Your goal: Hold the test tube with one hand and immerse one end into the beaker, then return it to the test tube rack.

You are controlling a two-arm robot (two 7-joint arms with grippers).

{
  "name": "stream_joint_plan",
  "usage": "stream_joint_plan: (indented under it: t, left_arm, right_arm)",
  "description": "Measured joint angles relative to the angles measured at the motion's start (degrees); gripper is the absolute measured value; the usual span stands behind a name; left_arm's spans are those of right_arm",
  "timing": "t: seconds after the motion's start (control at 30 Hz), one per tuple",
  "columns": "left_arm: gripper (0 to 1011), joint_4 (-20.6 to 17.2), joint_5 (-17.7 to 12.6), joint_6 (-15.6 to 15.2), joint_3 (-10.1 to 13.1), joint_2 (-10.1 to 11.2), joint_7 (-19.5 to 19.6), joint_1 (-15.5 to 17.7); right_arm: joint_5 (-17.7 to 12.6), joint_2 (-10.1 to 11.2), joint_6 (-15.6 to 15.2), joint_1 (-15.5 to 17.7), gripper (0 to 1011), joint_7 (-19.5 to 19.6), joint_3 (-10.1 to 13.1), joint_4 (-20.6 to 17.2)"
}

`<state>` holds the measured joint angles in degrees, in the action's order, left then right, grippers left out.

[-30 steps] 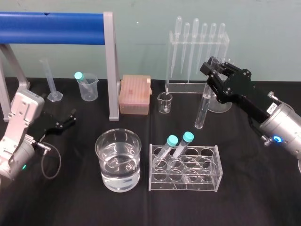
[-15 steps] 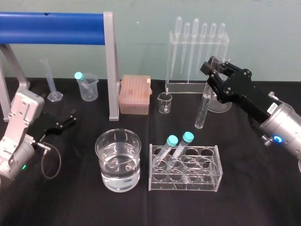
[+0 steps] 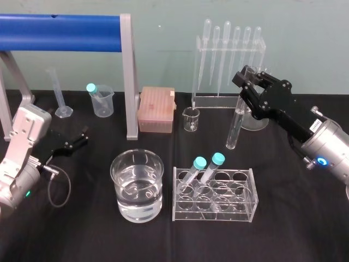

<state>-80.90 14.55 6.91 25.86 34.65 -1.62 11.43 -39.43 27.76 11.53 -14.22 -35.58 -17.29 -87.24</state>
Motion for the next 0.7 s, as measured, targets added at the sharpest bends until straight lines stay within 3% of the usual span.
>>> stream_joint_plan:
  t: [0.7]
  left_arm:
    - [1000, 0.0, 0.0, 0.0, 0.0, 0.0, 0.0, 0.0]
  right_arm:
    - [0.0, 0.0, 0.0, 0.0, 227, 0.0, 0.0, 0.0]
